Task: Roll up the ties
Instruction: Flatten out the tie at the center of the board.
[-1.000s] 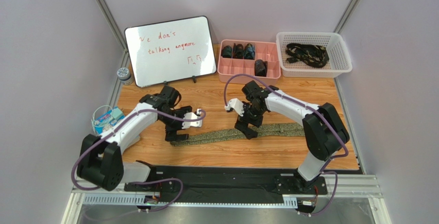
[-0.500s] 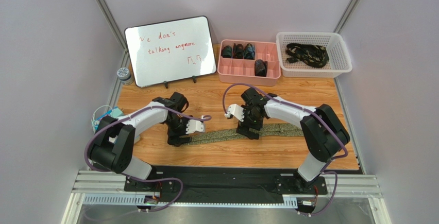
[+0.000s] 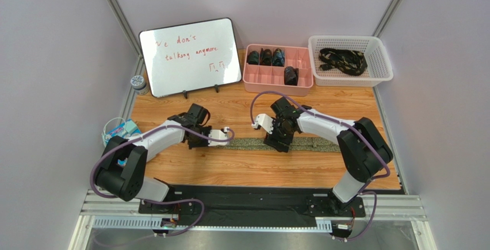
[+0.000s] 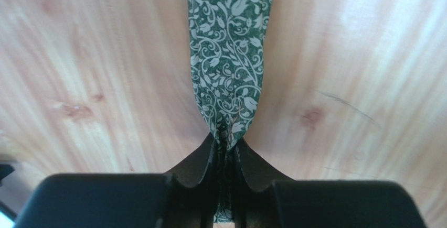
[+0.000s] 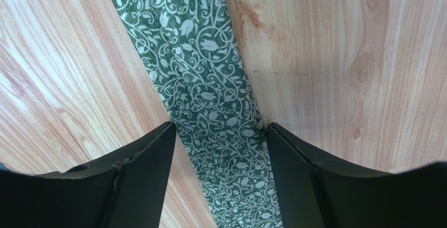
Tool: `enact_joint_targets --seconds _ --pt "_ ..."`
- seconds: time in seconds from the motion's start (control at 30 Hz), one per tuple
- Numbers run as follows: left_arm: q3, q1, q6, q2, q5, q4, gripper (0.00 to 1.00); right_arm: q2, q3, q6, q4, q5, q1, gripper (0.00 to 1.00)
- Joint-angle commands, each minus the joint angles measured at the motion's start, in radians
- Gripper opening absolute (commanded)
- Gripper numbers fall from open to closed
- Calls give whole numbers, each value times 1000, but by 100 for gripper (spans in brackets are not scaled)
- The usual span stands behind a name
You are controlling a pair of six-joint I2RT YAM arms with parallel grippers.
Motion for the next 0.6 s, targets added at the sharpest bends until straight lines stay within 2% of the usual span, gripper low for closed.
enact_joint_targets --seconds 0.0,0.03,0.1,0.2,0.23,0.3,0.33,0.43,0.5,0.53,0.57 --pt "4 1 -13 23 -27 92 17 -18 -64 -39 36 14 -28 67" --pt "-6 1 -5 11 -35 106 16 -42 -72 -41 22 0 -28 63" --pt "-29 1 6 0 -35 128 15 -62 -75 -41 7 -12 -28 63" --pt "-8 1 -20 11 -27 107 19 -84 -82 -38 -9 -15 -27 69" --pt "10 1 -37 27 -21 97 19 -82 -82 -40 -12 -9 -27 75" --pt "24 1 -54 38 -16 82 20 -68 -87 -44 -15 3 -28 79" --pt "30 1 -63 44 -13 79 21 -64 -92 -44 -3 21 -28 79" --pt "46 -1 -77 48 -6 76 22 -41 -110 -41 46 75 -27 65" --pt "53 1 -82 44 -2 67 22 -30 -112 -41 71 98 -27 61" --pt "53 2 -83 40 4 65 20 -26 -110 -44 91 124 -28 55" --pt "53 2 -83 35 11 63 11 -22 -107 -44 100 136 -28 54"
